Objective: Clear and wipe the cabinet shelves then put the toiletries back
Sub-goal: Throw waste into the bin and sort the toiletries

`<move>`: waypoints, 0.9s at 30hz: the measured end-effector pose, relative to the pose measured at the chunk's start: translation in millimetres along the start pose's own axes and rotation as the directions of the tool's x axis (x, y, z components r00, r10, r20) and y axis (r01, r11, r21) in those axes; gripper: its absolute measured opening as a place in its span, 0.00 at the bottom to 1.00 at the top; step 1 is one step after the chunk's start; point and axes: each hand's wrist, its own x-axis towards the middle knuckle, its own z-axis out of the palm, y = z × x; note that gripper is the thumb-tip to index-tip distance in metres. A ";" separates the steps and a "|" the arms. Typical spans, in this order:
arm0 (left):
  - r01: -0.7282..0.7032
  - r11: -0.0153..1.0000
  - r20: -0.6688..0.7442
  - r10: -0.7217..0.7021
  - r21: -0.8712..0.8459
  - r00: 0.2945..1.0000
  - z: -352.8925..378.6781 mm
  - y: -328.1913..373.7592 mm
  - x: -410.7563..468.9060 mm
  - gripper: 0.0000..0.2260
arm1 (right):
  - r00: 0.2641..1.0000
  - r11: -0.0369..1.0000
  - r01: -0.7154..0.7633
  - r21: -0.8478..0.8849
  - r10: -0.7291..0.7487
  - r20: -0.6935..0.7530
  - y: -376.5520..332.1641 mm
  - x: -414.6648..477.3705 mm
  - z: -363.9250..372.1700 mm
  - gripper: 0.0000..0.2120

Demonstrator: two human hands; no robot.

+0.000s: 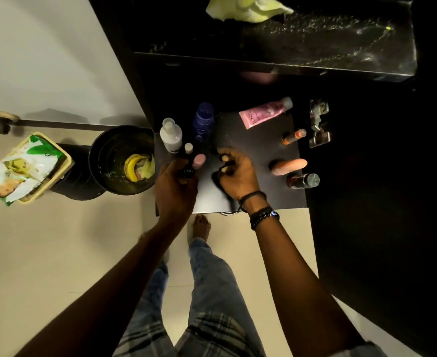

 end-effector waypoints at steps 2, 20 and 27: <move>-0.026 1.000 0.014 0.026 -0.001 1.000 -0.7 -1.4 1.3 0.11 | 0.999 0.993 0.032 -0.111 -0.029 0.029 -2.8 -6.9 4.0 0.27; -0.347 0.937 0.253 0.330 0.028 0.910 48.7 21.7 -12.8 0.09 | 0.914 0.996 -0.010 -0.088 -0.027 -0.405 46.9 -48.1 -25.1 0.09; -0.448 0.894 0.347 0.416 0.013 0.841 106.9 54.2 -14.0 0.11 | 0.773 0.983 -0.177 0.046 0.168 -0.612 71.5 -65.8 -52.0 0.09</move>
